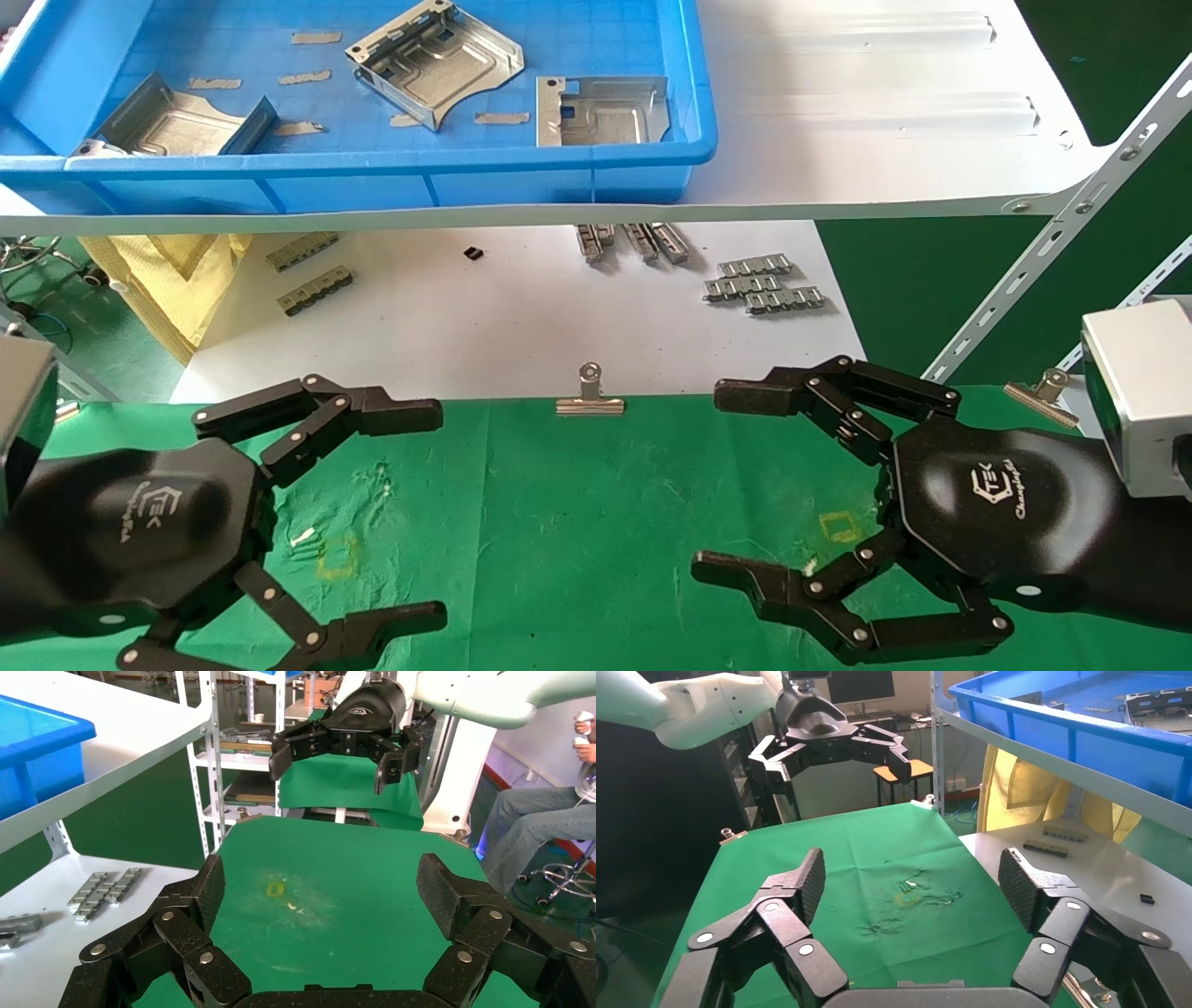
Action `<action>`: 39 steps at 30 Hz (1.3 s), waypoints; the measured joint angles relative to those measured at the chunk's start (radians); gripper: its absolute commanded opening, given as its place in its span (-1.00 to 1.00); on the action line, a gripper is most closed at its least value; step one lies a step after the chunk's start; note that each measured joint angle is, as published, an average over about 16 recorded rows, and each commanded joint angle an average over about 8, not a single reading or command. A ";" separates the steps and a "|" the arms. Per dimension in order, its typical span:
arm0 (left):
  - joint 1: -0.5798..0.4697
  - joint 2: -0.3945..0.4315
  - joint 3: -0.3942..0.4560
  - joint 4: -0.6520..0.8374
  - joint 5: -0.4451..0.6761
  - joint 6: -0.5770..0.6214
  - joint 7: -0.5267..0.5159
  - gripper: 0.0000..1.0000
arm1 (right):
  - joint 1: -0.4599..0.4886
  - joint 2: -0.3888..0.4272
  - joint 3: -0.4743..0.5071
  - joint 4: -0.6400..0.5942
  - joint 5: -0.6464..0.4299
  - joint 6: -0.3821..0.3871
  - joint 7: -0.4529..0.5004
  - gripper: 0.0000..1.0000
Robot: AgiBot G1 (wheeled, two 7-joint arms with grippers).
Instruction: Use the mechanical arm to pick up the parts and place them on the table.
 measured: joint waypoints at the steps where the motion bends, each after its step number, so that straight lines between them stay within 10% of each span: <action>1: 0.000 0.000 0.000 0.000 0.000 0.000 0.000 1.00 | 0.000 0.000 0.000 0.000 0.000 0.000 0.000 -1.00; 39: 0.000 0.000 0.000 0.000 0.000 0.000 0.000 1.00 | 0.000 0.000 0.000 0.000 0.000 0.000 0.000 -1.00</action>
